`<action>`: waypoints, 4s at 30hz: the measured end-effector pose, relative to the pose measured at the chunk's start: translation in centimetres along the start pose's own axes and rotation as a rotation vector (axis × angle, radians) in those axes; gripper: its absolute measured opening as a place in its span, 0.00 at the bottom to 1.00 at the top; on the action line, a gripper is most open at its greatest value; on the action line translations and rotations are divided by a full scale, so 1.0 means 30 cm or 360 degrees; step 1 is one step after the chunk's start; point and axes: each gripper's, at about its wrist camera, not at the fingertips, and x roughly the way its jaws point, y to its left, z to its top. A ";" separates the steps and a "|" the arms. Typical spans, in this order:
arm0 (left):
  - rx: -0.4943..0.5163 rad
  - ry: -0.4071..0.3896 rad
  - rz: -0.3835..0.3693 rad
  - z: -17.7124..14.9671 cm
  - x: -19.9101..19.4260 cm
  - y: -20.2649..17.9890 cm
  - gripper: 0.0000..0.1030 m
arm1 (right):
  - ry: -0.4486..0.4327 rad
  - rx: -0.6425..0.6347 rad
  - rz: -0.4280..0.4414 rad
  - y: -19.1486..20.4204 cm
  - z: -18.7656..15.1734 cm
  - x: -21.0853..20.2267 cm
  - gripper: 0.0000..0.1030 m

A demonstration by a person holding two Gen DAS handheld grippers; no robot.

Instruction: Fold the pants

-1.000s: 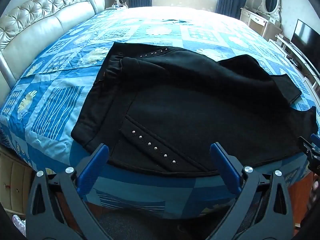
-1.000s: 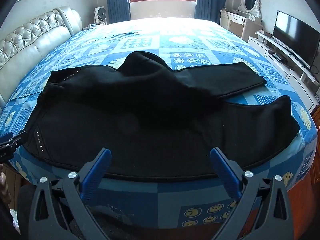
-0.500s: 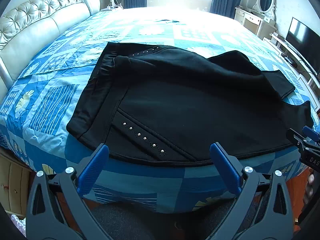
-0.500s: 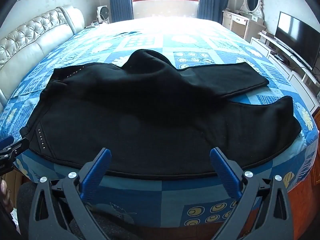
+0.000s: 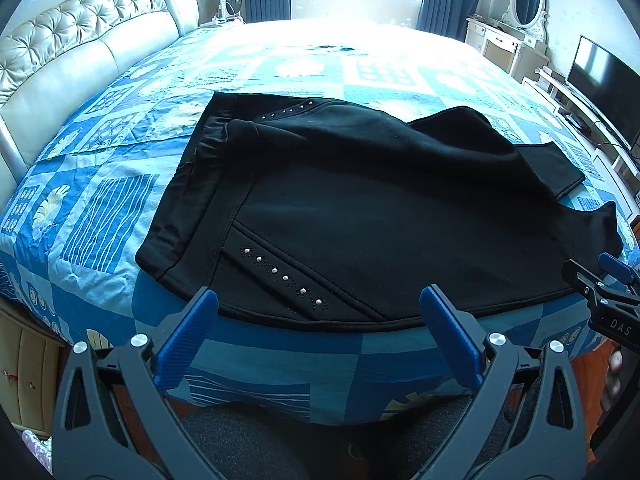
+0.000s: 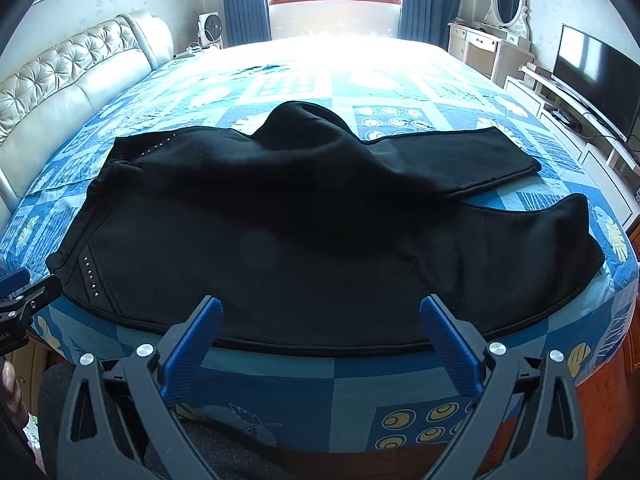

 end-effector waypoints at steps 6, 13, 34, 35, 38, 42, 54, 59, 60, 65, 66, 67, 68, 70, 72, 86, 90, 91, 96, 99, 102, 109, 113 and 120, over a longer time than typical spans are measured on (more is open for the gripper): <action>-0.0006 -0.0017 0.0002 0.001 -0.013 0.006 0.98 | -0.0004 -0.0010 -0.0004 0.006 -0.002 -0.003 0.96; -0.0006 -0.0023 0.0007 0.002 -0.018 0.007 0.98 | -0.0007 -0.0019 -0.0004 0.014 -0.005 -0.005 0.96; -0.0014 -0.0015 0.0016 -0.006 -0.010 0.015 0.98 | 0.0002 -0.0027 -0.0011 0.027 -0.013 0.000 0.96; -0.0014 -0.0014 0.0017 -0.007 -0.008 0.016 0.98 | 0.0002 -0.0027 -0.0011 0.028 -0.013 0.000 0.96; -0.0016 -0.0008 0.0012 -0.008 -0.006 0.015 0.98 | 0.0002 -0.0028 -0.0013 0.029 -0.013 0.000 0.96; -0.0020 -0.0003 0.0009 -0.011 -0.007 0.013 0.98 | 0.0002 -0.0036 -0.0020 0.033 -0.018 0.003 0.96; -0.0019 0.0000 0.0012 -0.014 -0.003 0.012 0.98 | 0.0012 -0.0031 -0.0019 0.036 -0.021 0.011 0.96; -0.0022 0.0002 0.0011 -0.016 -0.001 0.013 0.98 | 0.0015 -0.0035 -0.0022 0.037 -0.021 0.013 0.96; -0.0021 0.0002 0.0011 -0.017 -0.001 0.014 0.98 | 0.0016 -0.0037 -0.0023 0.038 -0.022 0.014 0.96; -0.0026 0.0008 0.0006 -0.015 0.006 0.015 0.98 | 0.0023 -0.0038 -0.0025 0.038 -0.024 0.017 0.96; -0.0026 0.0010 0.0007 -0.016 0.008 0.015 0.98 | 0.0023 -0.0038 -0.0026 0.039 -0.023 0.018 0.96; -0.0027 0.0013 0.0007 -0.014 0.011 0.014 0.98 | 0.0023 -0.0035 -0.0025 0.039 -0.022 0.018 0.96; -0.0026 0.0013 0.0005 -0.014 0.013 0.014 0.98 | 0.0024 -0.0029 -0.0023 0.036 -0.021 0.019 0.96; -0.0023 0.0005 0.0002 -0.013 0.013 0.016 0.98 | 0.0036 0.0005 0.0013 0.016 -0.011 0.017 0.96; -0.0029 -0.0001 -0.0003 -0.011 0.015 0.021 0.98 | 0.0033 0.0071 0.0070 -0.032 0.010 0.004 0.96; -0.0135 -0.0008 -0.0129 0.035 0.071 0.152 0.98 | -0.0341 0.1288 0.0148 -1.136 -0.073 -0.095 0.96; -0.0173 0.0008 -0.0041 0.050 0.091 0.199 0.98 | -0.0289 0.1505 0.0071 -1.303 -0.140 0.004 0.96; -0.0182 0.0017 -0.0012 0.052 0.097 0.208 0.98 | -0.0288 0.1554 0.0107 -1.323 -0.153 0.030 0.96; -0.0229 0.0054 0.0059 0.049 0.115 0.250 0.98 | -0.0315 0.1755 0.0378 -1.360 -0.203 0.133 0.96; -0.0259 0.0074 0.0080 0.044 0.130 0.258 0.98 | -0.0265 0.1777 0.0432 -1.340 -0.211 0.190 0.65; -0.0266 0.0086 0.0098 0.040 0.139 0.257 0.98 | -0.0265 0.1816 0.0412 -1.344 -0.233 0.211 0.40; -0.0258 0.0090 0.0115 0.043 0.150 0.261 0.98 | -0.0274 0.1828 0.0210 -1.402 -0.311 0.139 0.07; -0.0325 0.0100 0.0102 0.041 0.165 0.286 0.98 | -0.0315 0.1899 0.0204 -1.418 -0.376 0.132 0.06; -0.0377 0.0211 -0.0144 0.034 0.218 0.345 0.98 | -0.0369 0.1882 0.0042 -1.391 -0.374 0.065 0.10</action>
